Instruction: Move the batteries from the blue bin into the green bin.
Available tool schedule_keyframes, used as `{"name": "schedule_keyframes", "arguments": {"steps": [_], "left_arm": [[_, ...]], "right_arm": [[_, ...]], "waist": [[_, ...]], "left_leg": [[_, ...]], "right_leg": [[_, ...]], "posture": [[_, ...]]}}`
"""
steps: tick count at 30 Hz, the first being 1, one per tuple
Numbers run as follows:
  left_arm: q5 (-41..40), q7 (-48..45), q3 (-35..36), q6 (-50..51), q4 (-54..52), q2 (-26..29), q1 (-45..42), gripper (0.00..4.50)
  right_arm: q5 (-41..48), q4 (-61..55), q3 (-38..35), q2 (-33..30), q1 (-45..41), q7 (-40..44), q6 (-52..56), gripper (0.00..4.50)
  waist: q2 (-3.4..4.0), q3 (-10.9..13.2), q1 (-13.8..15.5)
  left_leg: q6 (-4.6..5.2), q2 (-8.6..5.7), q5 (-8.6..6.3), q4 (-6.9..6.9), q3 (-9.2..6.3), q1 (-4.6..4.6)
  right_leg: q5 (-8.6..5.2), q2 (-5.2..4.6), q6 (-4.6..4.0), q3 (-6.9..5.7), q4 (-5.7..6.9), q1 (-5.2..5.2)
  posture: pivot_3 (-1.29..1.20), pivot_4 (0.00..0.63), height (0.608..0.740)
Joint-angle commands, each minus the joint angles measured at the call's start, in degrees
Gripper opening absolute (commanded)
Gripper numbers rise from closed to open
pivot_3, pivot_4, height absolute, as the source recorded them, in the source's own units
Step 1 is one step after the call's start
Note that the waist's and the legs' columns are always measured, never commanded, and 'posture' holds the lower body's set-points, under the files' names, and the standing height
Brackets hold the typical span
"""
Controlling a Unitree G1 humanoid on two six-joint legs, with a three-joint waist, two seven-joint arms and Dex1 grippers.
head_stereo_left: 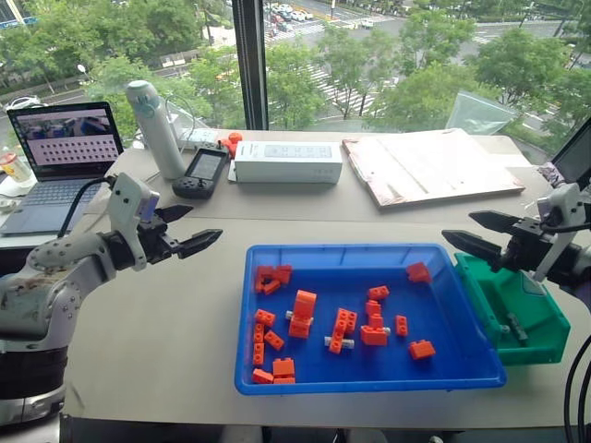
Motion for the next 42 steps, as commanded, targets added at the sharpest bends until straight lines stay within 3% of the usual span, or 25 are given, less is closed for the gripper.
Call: {"name": "schedule_keyframes", "arguments": {"steps": [1, 8, 16, 23, 32, 38, 42], "left_arm": [[-2.8, -2.9, 0.6, 1.0, -2.8, 1.5, -2.4, 4.50], [-10.3, -19.1, -5.8, 5.1, -7.0, 8.1, -7.0, 4.50], [-12.6, -25.0, -6.3, 5.3, -13.7, 12.3, -4.5, 4.50], [-14.3, -24.9, -4.0, 5.1, -18.5, 13.9, 0.8, 4.50], [-13.3, -25.0, -5.2, 4.0, -18.8, 14.6, 1.0, 4.50], [-11.6, -25.5, -7.9, 3.6, -17.6, 14.8, 0.7, 4.50], [-12.2, -26.4, -7.9, 4.2, -16.9, 15.3, 0.1, 4.50]], "right_arm": [[-0.1, -3.0, 0.9, -2.6, -2.3, 1.0, 0.3, 4.45], [1.3, -16.4, 13.3, -12.4, -7.9, 7.1, 11.4, 4.45], [-3.2, -22.2, 29.7, -13.2, -12.7, 11.7, 14.6, 4.45], [-2.2, -26.8, 34.1, -13.2, -11.9, 16.3, 16.0, 4.45], [-4.6, -31.5, 36.7, -12.6, -9.3, 16.6, 13.8, 4.45], [-12.7, -32.1, 42.8, -9.9, -7.5, 14.3, 8.8, 4.45], [-16.3, -30.8, 45.3, -8.2, -7.0, 13.1, 7.4, 3.51]], "waist": [[0.00, 0.0, 0.0], [0.02, 0.1, -0.1], [-0.04, 0.1, -0.1], [-0.06, 0.1, 0.1], [-0.06, 0.1, 0.0], [-0.08, 0.1, 0.0], [-0.08, 0.1, 0.0]], "left_leg": [[0.00, 0.00, 0.00, 0.00, 0.00, 0.00], [0.06, 0.05, -0.05, 0.20, -0.01, -0.37], [0.14, 0.05, -0.06, 0.32, 0.08, -0.79], [0.29, 0.07, 0.02, 0.43, 0.08, -0.79], [0.16, 0.16, -0.12, 0.69, 0.10, -0.81], [0.16, 0.27, -0.12, 0.73, 0.12, -0.81], [0.16, 0.31, -0.12, 0.75, 0.14, -0.83]], "right_leg": [[0.00, 0.00, 0.00, 0.00, 0.00, 0.00], [0.00, 0.03, 0.00, 0.03, 0.09, -0.36], [0.03, 0.04, 0.01, 0.18, 0.16, -0.94], [0.05, 0.06, 0.05, 0.20, 0.19, -0.92], [0.16, 0.08, 0.08, 0.22, 0.21, -0.92], [0.18, 0.21, 0.05, 0.23, 0.21, -0.93], [0.22, 0.27, 0.03, 0.30, 0.21, -0.95]], "posture": [[0.00, 0.150, 0.740], [0.00, 0.150, 0.740], [0.00, 0.150, 0.740], [0.00, 0.150, 0.740], [0.00, 0.150, 0.740], [0.00, 0.150, 0.740], [0.00, 0.150, 0.740]]}}
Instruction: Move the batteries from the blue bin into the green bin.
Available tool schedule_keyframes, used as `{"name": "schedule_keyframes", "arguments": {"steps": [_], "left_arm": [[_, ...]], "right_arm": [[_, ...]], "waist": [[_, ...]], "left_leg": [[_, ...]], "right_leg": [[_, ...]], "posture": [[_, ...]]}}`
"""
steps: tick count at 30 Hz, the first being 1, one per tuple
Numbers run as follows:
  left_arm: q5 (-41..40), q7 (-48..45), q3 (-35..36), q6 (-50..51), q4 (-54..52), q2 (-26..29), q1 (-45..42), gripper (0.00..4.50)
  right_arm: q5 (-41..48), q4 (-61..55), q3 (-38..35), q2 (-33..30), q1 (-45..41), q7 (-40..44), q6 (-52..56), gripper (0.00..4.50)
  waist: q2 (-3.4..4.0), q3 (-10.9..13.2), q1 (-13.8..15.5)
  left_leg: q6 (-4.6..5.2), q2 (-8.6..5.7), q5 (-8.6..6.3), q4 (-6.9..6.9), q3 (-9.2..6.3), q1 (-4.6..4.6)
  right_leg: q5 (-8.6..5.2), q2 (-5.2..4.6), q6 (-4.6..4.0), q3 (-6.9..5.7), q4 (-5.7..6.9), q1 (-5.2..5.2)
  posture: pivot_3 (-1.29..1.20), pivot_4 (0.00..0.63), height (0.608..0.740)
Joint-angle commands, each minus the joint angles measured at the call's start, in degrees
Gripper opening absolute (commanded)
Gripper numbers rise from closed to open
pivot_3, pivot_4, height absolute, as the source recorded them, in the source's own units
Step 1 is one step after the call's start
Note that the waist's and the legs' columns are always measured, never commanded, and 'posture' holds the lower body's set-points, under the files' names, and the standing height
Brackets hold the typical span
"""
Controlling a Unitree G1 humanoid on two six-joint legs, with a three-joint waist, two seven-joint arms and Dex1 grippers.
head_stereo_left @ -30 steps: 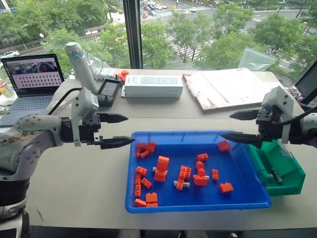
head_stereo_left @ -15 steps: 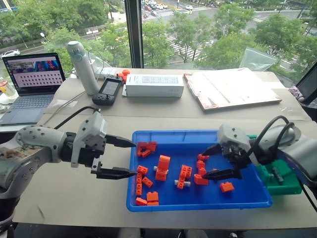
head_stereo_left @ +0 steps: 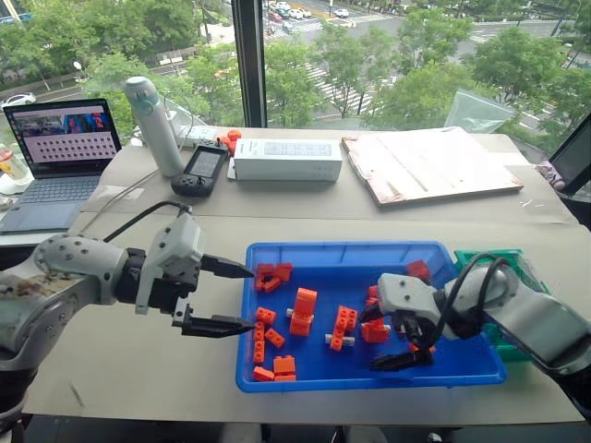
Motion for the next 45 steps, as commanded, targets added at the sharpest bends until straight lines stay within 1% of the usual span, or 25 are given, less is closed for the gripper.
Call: {"name": "schedule_keyframes", "arguments": {"steps": [1, 4, 7, 8, 10, 12, 17, 19, 20, 23, 25, 26, 28, 31, 33, 36, 38, 44, 45], "left_arm": [[0.2, -1.3, 0.1, -0.8, 0.6, 1.3, -1.3, 4.50], [1.0, -1.5, -0.9, -1.1, 2.0, 1.0, -2.8, 4.50], [1.7, -2.1, -1.6, -1.6, 3.0, 0.9, -3.5, 4.50], [1.9, -2.3, -1.8, -1.7, 3.2, 0.8, -3.7, 4.50], [2.7, -2.7, -2.4, -2.2, 3.8, 0.6, -3.9, 4.50], [3.2, -2.8, -2.8, -2.6, 4.1, 0.4, -4.0, 4.50], [3.4, -2.6, -2.9, -2.6, 3.8, -0.1, -3.9, 4.50], [3.4, -2.5, -2.7, -2.6, 3.5, -0.2, -3.7, 4.50], [3.4, -2.5, -2.5, -2.6, 3.4, -0.2, -3.5, 4.50], [3.5, -2.4, -2.1, -2.7, 3.2, 0.0, -3.0, 4.50], [3.4, -2.4, -2.0, -2.7, 3.2, 0.1, -2.8, 4.50], [3.4, -2.4, -2.0, -2.7, 3.3, 0.2, -2.7, 4.50], [3.4, -2.6, -2.0, -2.7, 3.5, 0.2, -2.7, 4.50], [3.7, -2.8, -2.1, -2.9, 3.8, 0.2, -2.8, 4.50], [3.7, -2.9, -2.1, -2.9, 3.9, 0.2, -2.9, 4.50], [4.0, -3.1, -2.3, -3.1, 3.8, 0.2, -2.8, 4.50], [3.9, -3.0, -2.2, -3.0, 3.6, 0.2, -2.7, 4.50], [3.9, -2.4, -2.4, -2.8, 3.4, -0.1, -3.0, 4.50], [4.0, -1.9, -2.5, -2.6, 3.7, -0.5, -3.4, 4.50]], "right_arm": [[-4.7, 0.9, 1.5, 1.1, 0.0, -1.4, -3.2, 3.11], [-7.5, 2.4, 1.7, 1.8, -0.1, -2.2, -5.1, 2.15], [-7.4, 2.7, -0.7, 0.7, -1.3, -0.9, -5.4, 1.07], [-6.9, 2.7, -1.6, 0.4, -1.7, -0.2, -5.2, 0.83], [-4.8, 3.3, -5.4, -0.9, -3.4, 1.1, -3.7, 0.83], [-5.1, 5.6, -7.9, -3.3, -4.9, 2.5, -4.5, 0.83], [-10.5, 12.8, -7.2, -5.6, -4.7, 2.4, -9.9, 0.83], [-10.9, 14.8, -7.9, -4.3, -5.6, 1.7, -10.1, 0.83], [-10.0, 14.8, -8.5, -3.5, -6.2, 1.9, -9.3, 0.83], [-2.7, 11.7, -11.2, -2.0, -7.9, 4.6, -0.9, 0.83], [0.5, 9.4, -12.2, -1.8, -8.8, 5.9, 1.9, 1.33], [1.9, 8.2, -12.4, -2.1, -9.0, 6.6, 3.3, 1.45], [3.1, 6.5, -12.1, -2.5, -9.1, 7.0, 4.8, 2.20], [1.9, 4.9, -10.5, -2.9, -8.6, 6.7, 3.6, 3.22], [2.4, 3.0, -9.4, -3.7, -7.0, 7.8, 3.8, 3.22], [2.3, -2.4, -6.3, -6.6, -1.7, 10.6, 2.3, 3.22], [0.8, -3.3, -4.8, -6.4, 0.1, 9.4, 1.7, 3.22], [-3.8, 1.2, -3.5, -4.3, -0.1, 5.2, -0.3, 3.22], [-5.2, 2.2, -3.1, -5.2, 0.0, 5.5, -1.4, 3.22]], "waist": [[0.00, 0.0, 0.0], [0.00, 0.0, 0.1], [0.00, 0.0, 0.1], [0.00, 0.0, 0.0], [0.00, 0.0, 0.0], [0.01, 0.0, 0.0], [-0.03, 0.0, 0.1], [-0.02, 0.0, 0.0], [-0.02, 0.0, -0.1], [-0.02, 0.0, -0.2], [-0.01, 0.0, -0.2], [-0.01, 0.0, -0.2], [-0.01, 0.0, -0.1], [-0.01, 0.0, 0.1], [-0.01, 0.0, 0.2], [-0.01, 0.0, 0.3], [-0.02, 0.0, 0.1], [-0.01, 0.0, -0.1], [-0.02, 0.0, -0.1]], "left_leg": [[0.00, 0.08, 0.00, 0.04, 0.00, 0.00], [-0.03, 0.33, 0.01, 0.10, 0.04, 0.00], [-0.10, 0.52, 0.05, 0.10, 0.06, 0.01], [-0.11, 0.54, 0.05, 0.11, 0.06, 0.00], [-0.11, 0.56, 0.05, 0.09, 0.10, 0.01], [-0.11, 0.57, 0.05, 0.09, 0.13, 0.01], [-0.11, 0.58, 0.04, 0.08, 0.15, 0.01], [-0.12, 0.58, 0.05, 0.07, 0.20, 0.00], [-0.11, 0.58, 0.05, 0.06, 0.21, 0.00], [-0.10, 0.60, 0.06, 0.06, 0.22, 0.01], [-0.08, 0.61, 0.07, 0.06, 0.22, 0.00], [-0.08, 0.61, 0.07, 0.05, 0.22, 0.00], [-0.08, 0.63, 0.06, 0.07, 0.20, 0.01], [-0.11, 0.62, 0.05, 0.10, 0.19, 0.01], [-0.13, 0.62, 0.04, 0.11, 0.20, 0.00], [-0.13, 0.62, 0.03, 0.10, 0.19, 0.00], [-0.13, 0.63, 0.03, 0.08, 0.19, 0.00], [-0.13, 0.67, 0.04, 0.11, 0.20, 0.03], [-0.13, 0.67, 0.04, 0.12, 0.21, 0.03]], "right_leg": [[0.02, 0.08, -0.03, 0.01, 0.00, 0.01], [0.09, 0.35, -0.16, 0.02, -0.02, 0.00], [0.18, 0.52, -0.30, 0.02, -0.02, -0.04], [0.19, 0.54, -0.32, 0.02, -0.02, -0.05], [0.20, 0.54, -0.33, 0.06, -0.02, -0.08], [0.21, 0.54, -0.35, 0.07, -0.01, -0.10], [0.21, 0.55, -0.36, 0.07, -0.05, -0.09], [0.21, 0.54, -0.37, 0.10, -0.05, -0.13], [0.22, 0.54, -0.37, 0.11, -0.04, -0.13], [0.22, 0.55, -0.37, 0.11, -0.02, -0.14], [0.23, 0.56, -0.39, 0.14, 0.04, -0.11], [0.23, 0.57, -0.39, 0.14, 0.04, -0.12], [0.22, 0.60, -0.39, 0.13, 0.03, -0.12], [0.22, 0.60, -0.38, 0.12, 0.01, -0.11], [0.23, 0.59, -0.39, 0.13, -0.02, -0.12], [0.23, 0.59, -0.41, 0.13, -0.03, -0.11], [0.21, 0.59, -0.41, 0.13, -0.03, -0.11], [0.24, 0.60, -0.42, 0.14, 0.01, -0.15], [0.24, 0.60, -0.42, 0.14, 0.01, -0.15]], "posture": [[0.00, 0.150, 0.740], [0.00, 0.150, 0.740], [0.00, 0.150, 0.740], [0.00, 0.150, 0.740], [0.00, 0.150, 0.740], [0.00, 0.150, 0.740], [0.00, 0.150, 0.740], [0.00, 0.150, 0.740], [0.00, 0.150, 0.740], [0.00, 0.150, 0.740], [0.00, 0.150, 0.740], [0.00, 0.150, 0.740], [0.00, 0.150, 0.740], [0.00, 0.150, 0.740], [0.00, 0.150, 0.740], [0.00, 0.150, 0.740], [0.00, 0.150, 0.740], [0.00, 0.150, 0.740], [0.00, 0.150, 0.740]]}}
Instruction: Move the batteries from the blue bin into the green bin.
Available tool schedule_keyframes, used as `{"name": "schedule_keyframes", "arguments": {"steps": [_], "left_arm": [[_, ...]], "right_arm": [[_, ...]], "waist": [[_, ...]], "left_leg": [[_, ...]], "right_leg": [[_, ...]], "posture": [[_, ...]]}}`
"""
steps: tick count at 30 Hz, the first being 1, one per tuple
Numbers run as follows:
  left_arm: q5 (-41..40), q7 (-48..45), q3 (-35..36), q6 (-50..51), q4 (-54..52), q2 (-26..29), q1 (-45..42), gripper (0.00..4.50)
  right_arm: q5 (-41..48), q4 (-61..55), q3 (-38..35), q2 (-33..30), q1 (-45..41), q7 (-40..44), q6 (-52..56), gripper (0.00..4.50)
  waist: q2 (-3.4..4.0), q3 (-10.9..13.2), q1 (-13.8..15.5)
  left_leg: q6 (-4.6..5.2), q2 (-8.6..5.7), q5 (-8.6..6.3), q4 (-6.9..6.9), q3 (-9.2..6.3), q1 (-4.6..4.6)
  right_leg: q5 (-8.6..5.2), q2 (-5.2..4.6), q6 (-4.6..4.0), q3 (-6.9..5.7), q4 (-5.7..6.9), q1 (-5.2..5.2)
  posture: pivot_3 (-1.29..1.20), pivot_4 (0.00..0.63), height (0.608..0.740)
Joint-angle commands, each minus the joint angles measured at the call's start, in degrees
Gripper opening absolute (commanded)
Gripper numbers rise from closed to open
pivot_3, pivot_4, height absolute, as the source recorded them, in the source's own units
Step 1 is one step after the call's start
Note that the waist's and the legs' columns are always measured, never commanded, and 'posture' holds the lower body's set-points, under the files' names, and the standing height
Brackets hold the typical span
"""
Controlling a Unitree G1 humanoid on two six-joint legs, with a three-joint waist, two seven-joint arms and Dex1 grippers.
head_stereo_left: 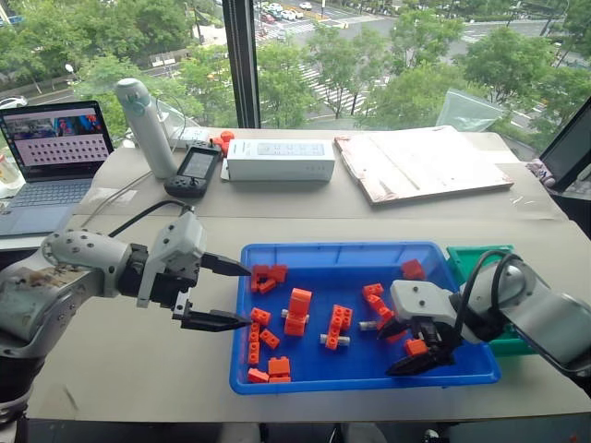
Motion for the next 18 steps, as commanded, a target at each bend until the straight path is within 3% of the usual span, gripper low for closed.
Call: {"name": "schedule_keyframes", "arguments": {"steps": [1, 8, 18], "left_arm": [[-0.1, 0.9, 0.6, -0.4, -0.4, -0.4, -1.2, 4.50], [0.2, 1.4, 0.3, -0.5, -0.3, -0.6, -1.2, 4.50], [1.0, 1.8, 0.2, -0.9, -0.4, -0.5, -0.5, 4.50]], "right_arm": [[-4.3, 3.3, 0.0, -0.9, -0.6, -1.1, -3.6, 3.22], [-7.6, 6.4, 0.1, 0.5, -2.8, -1.0, -5.3, 3.22], [-3.0, 5.8, -1.0, 8.7, -7.6, -1.8, -3.0, 3.22]], "waist": [[0.00, 0.0, 0.1], [0.00, 0.0, 0.1], [0.00, 0.0, 0.2]], "left_leg": [[0.00, 0.00, 0.00, 0.02, 0.01, 0.00], [0.00, -0.02, 0.00, 0.02, 0.03, -0.02], [0.01, -0.02, 0.01, 0.02, 0.03, -0.01]], "right_leg": [[0.00, 0.00, 0.00, 0.00, 0.00, 0.00], [0.00, 0.00, 0.00, 0.02, -0.02, 0.00], [0.02, 0.01, 0.03, 0.01, 0.01, 0.02]], "posture": [[0.00, 0.150, 0.740], [0.00, 0.150, 0.740], [0.00, 0.150, 0.740]]}}
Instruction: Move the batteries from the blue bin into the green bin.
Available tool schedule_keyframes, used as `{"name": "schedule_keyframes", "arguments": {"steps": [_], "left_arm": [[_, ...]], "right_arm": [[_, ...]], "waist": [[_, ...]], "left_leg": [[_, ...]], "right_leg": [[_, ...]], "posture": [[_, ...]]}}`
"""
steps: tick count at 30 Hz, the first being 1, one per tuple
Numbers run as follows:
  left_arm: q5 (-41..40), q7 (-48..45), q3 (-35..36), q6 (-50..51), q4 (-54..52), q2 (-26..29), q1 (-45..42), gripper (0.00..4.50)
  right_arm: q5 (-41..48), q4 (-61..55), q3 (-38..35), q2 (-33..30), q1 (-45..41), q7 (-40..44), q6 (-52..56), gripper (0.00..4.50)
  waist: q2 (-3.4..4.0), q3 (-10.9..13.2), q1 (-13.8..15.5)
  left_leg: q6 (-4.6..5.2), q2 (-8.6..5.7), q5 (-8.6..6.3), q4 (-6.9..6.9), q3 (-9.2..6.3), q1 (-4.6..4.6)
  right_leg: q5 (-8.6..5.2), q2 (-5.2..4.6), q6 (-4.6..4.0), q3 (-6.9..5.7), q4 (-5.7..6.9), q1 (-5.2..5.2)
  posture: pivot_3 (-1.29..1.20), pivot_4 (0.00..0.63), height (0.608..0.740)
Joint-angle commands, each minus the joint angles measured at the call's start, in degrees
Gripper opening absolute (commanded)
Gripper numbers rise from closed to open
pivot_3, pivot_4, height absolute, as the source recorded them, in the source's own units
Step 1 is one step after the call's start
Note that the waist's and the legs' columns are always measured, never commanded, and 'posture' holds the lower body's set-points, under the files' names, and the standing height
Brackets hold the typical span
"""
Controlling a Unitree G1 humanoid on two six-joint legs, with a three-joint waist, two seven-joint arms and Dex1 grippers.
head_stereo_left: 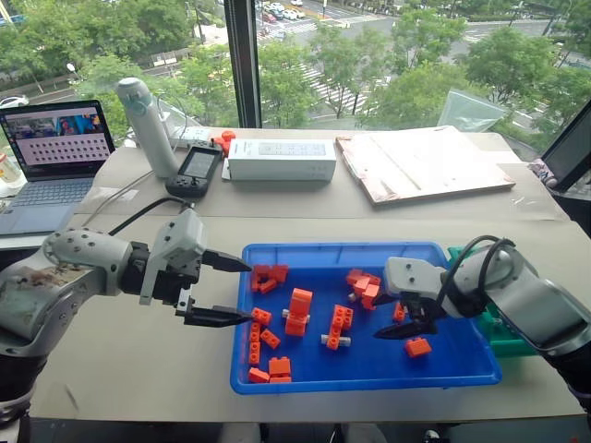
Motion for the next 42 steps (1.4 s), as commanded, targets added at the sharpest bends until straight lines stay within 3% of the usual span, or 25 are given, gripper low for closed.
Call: {"name": "schedule_keyframes", "arguments": {"steps": [1, 6, 16, 29, 42], "left_arm": [[0.6, 0.2, 0.3, -1.0, -0.6, 0.1, 0.0, 4.50], [0.7, 0.3, 0.5, -0.8, -0.8, 0.0, 0.1, 4.50], [1.2, 1.2, 0.4, -0.9, -1.4, -0.2, 0.6, 4.50], [0.7, 2.8, 0.7, -0.1, -2.2, -0.9, 1.0, 4.50], [0.6, 3.9, 1.1, -0.1, -3.0, -1.1, 1.9, 4.50]], "right_arm": [[0.7, -0.6, -1.1, 1.6, -2.1, -0.5, 0.4, 3.22], [-1.3, 1.6, 0.7, 3.7, -3.2, -1.3, -0.6, 3.22], [-13.6, 10.7, 7.7, 4.7, -6.1, -2.6, -7.5, 3.22], [-17.2, 16.8, 5.8, 11.3, -10.2, -5.9, -12.0, 3.22], [-19.2, 21.2, 4.8, 13.6, -14.0, -6.7, -15.8, 3.22]], "waist": [[0.00, 0.0, 0.2], [0.00, 0.0, 0.1], [0.00, 0.0, 0.0], [0.00, 0.0, -0.1], [0.00, 0.0, -0.2]], "left_leg": [[0.00, -0.01, 0.00, 0.01, 0.00, 0.00], [-0.01, -0.01, -0.01, 0.03, 0.00, 0.00], [-0.01, -0.01, 0.01, 0.02, 0.04, 0.00], [-0.03, -0.01, 0.02, 0.02, 0.06, 0.00], [-0.04, -0.01, 0.04, 0.00, 0.08, 0.00]], "right_leg": [[0.00, 0.00, 0.01, 0.00, 0.00, 0.01], [0.02, 0.00, 0.03, 0.00, 0.00, 0.02], [0.02, 0.00, 0.03, 0.00, 0.02, -0.01], [0.03, 0.02, 0.03, 0.00, 0.04, 0.00], [0.04, 0.03, 0.04, 0.00, 0.04, -0.01]], "posture": [[0.00, 0.150, 0.740], [0.00, 0.150, 0.740], [0.00, 0.150, 0.740], [0.00, 0.150, 0.740], [0.00, 0.150, 0.740]]}}
